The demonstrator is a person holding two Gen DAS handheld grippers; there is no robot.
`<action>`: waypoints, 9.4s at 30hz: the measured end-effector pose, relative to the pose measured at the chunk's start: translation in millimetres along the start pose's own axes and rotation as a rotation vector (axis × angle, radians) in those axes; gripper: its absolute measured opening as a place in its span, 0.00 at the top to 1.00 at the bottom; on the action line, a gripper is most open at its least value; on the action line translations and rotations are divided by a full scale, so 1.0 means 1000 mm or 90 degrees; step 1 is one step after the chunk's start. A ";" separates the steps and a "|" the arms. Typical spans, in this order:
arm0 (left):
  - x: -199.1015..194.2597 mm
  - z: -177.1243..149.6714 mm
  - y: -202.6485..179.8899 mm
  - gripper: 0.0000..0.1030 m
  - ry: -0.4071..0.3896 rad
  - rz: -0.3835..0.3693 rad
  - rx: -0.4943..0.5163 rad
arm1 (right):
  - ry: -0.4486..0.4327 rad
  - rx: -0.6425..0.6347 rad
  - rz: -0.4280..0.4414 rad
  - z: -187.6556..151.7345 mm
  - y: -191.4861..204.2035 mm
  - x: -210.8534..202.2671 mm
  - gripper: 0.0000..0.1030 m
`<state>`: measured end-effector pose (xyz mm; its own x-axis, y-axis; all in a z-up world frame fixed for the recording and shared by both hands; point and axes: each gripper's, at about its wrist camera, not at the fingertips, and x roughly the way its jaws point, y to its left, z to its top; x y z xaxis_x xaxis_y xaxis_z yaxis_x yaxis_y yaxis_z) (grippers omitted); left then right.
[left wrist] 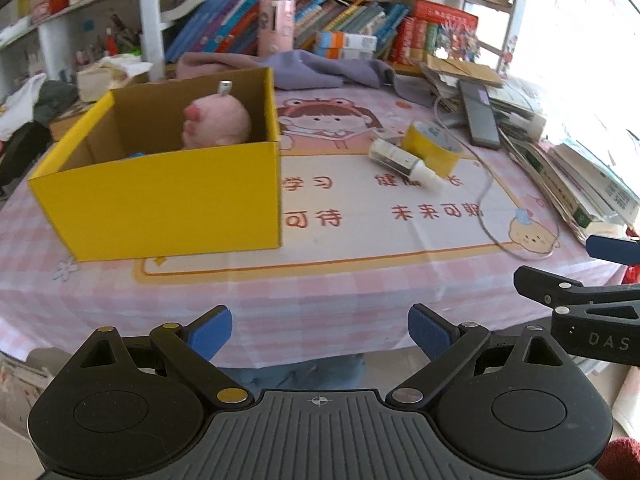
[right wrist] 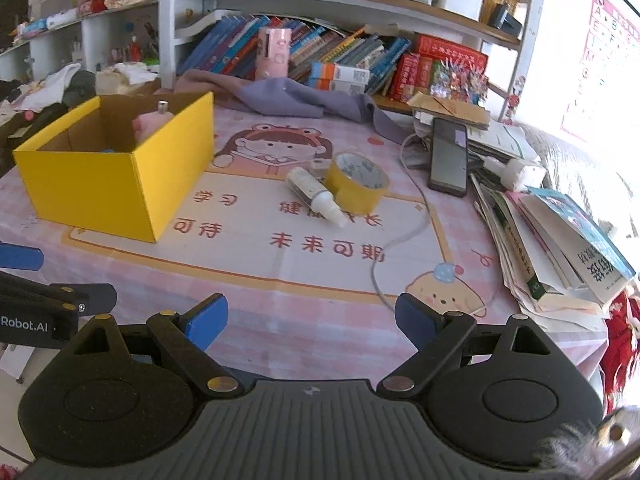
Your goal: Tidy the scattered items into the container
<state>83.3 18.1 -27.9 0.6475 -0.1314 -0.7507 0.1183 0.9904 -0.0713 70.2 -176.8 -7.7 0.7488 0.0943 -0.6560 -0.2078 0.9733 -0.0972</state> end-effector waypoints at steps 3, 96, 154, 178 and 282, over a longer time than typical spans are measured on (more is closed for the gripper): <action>0.007 0.005 -0.008 0.06 0.003 -0.011 0.012 | 0.010 0.009 -0.006 0.001 -0.008 0.006 0.12; 0.222 0.172 -0.101 0.70 0.095 0.049 -0.076 | 0.098 0.011 0.236 0.151 -0.166 0.266 0.22; -0.025 -0.005 0.041 0.70 -0.034 -0.139 -0.079 | 0.028 0.054 0.108 0.020 0.024 0.004 0.22; -0.086 -0.047 0.129 0.70 -0.106 -0.040 -0.208 | -0.006 -0.094 0.249 0.037 0.133 -0.024 0.22; 0.015 0.181 0.164 0.16 -0.112 0.099 0.073 | -0.009 -0.178 0.332 0.216 0.183 0.135 0.19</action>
<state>248.2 170.8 68.0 0.7847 0.0068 -0.6198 0.0854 0.9892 0.1190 269.2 58.9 47.8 0.5116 0.5505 -0.6597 -0.7071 0.7060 0.0408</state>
